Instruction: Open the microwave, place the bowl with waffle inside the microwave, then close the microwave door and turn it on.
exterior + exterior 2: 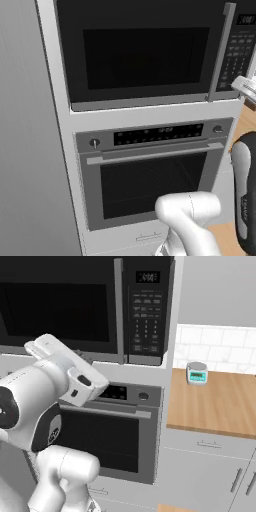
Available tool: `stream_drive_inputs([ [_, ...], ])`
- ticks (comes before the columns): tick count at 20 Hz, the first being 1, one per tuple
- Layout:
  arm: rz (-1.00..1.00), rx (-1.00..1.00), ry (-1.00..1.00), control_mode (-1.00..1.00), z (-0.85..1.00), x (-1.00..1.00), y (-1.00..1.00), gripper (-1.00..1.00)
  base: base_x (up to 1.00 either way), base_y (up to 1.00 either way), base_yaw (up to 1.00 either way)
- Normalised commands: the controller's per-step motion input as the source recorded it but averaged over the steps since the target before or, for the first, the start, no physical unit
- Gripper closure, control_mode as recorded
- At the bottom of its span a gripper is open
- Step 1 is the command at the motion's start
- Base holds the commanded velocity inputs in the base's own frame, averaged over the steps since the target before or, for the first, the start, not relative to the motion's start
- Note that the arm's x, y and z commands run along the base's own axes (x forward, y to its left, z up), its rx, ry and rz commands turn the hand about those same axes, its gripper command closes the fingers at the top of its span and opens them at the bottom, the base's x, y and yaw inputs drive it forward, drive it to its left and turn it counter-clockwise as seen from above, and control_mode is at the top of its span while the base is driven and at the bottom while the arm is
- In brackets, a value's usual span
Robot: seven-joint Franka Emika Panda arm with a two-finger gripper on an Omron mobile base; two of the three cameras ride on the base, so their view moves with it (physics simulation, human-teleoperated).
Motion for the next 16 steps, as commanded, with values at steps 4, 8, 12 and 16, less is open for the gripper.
stream_drive_inputs([
  [4, -0.12, 0.7, -0.01, -1.0, -0.01, -0.9, -0.85, 1.0, 0.0, 0.0, 0.0],
  [8, -0.2, 0.78, -0.11, -1.0, -0.19, -0.36, -0.36, 1.0, 0.0, 0.0, 0.0],
  [12, -0.27, 0.91, -0.12, -1.0, -0.62, 0.0, 0.0, 1.0, 0.0, 0.0, 0.0],
  [16, -0.15, 0.89, -0.12, -1.0, -0.48, 0.18, 0.12, 1.0, 0.0, 0.0, 0.0],
])
